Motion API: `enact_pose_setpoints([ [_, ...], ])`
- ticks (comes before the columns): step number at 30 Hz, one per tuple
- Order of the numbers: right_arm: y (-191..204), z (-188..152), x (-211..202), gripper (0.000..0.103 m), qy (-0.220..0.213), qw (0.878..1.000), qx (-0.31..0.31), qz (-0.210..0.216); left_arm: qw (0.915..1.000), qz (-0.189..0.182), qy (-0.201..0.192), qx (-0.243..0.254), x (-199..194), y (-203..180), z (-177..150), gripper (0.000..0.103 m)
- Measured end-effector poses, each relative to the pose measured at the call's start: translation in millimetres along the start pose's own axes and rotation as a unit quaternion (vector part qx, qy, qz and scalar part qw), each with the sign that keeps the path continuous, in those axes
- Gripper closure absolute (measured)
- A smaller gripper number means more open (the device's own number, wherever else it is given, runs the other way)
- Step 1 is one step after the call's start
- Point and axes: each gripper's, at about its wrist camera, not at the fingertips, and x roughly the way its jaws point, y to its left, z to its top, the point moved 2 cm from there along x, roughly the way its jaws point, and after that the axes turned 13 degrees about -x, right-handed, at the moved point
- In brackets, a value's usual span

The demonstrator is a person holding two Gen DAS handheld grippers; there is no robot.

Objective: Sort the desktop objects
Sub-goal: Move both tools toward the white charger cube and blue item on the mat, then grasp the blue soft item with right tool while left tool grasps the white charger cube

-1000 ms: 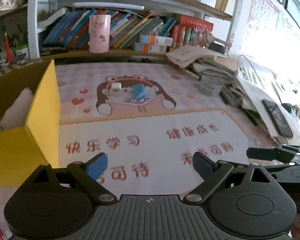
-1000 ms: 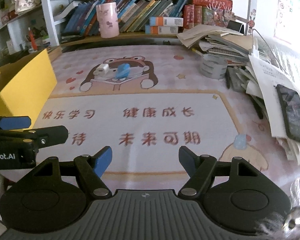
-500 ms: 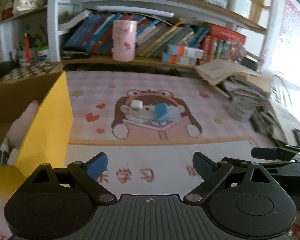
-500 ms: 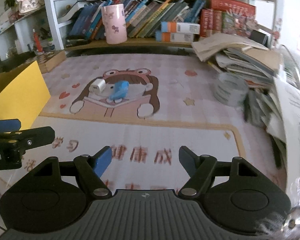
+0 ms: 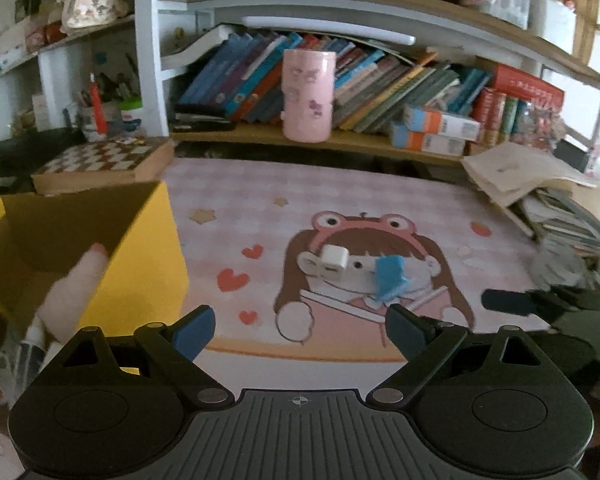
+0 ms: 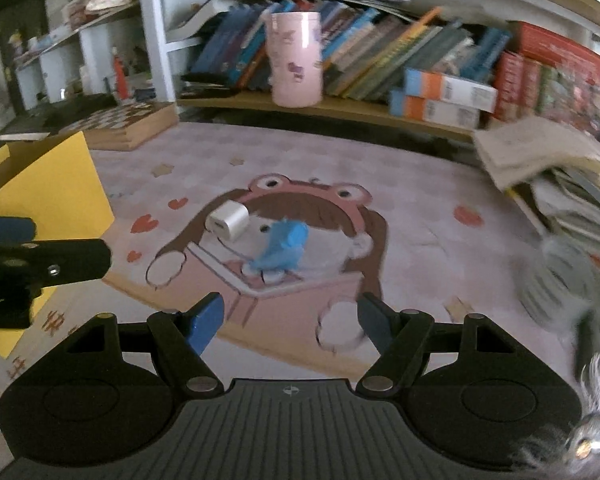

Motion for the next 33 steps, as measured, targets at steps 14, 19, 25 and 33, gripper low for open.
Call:
enact_pose_setpoints([
  [14,-10,23,82,0.052,0.021,0.999,0.003,0.028,0.9992,0.040,0.002,-0.004,13,-1,13,0.009],
  [19,-18,21,80,0.074,0.012,0.999,0.001,0.033,0.9994,0.033,0.007,0.005,24,-9,15,0.009],
  [25,-39,12,51,0.075,-0.008,1.000,0.022,0.005,0.9996,0.016,0.021,0.014,48,-24,15,0.009],
  [33,-57,-16,7,0.075,0.003,0.999,0.040,0.011,0.9994,0.007,0.029,0.020,94,-39,14,0.011],
])
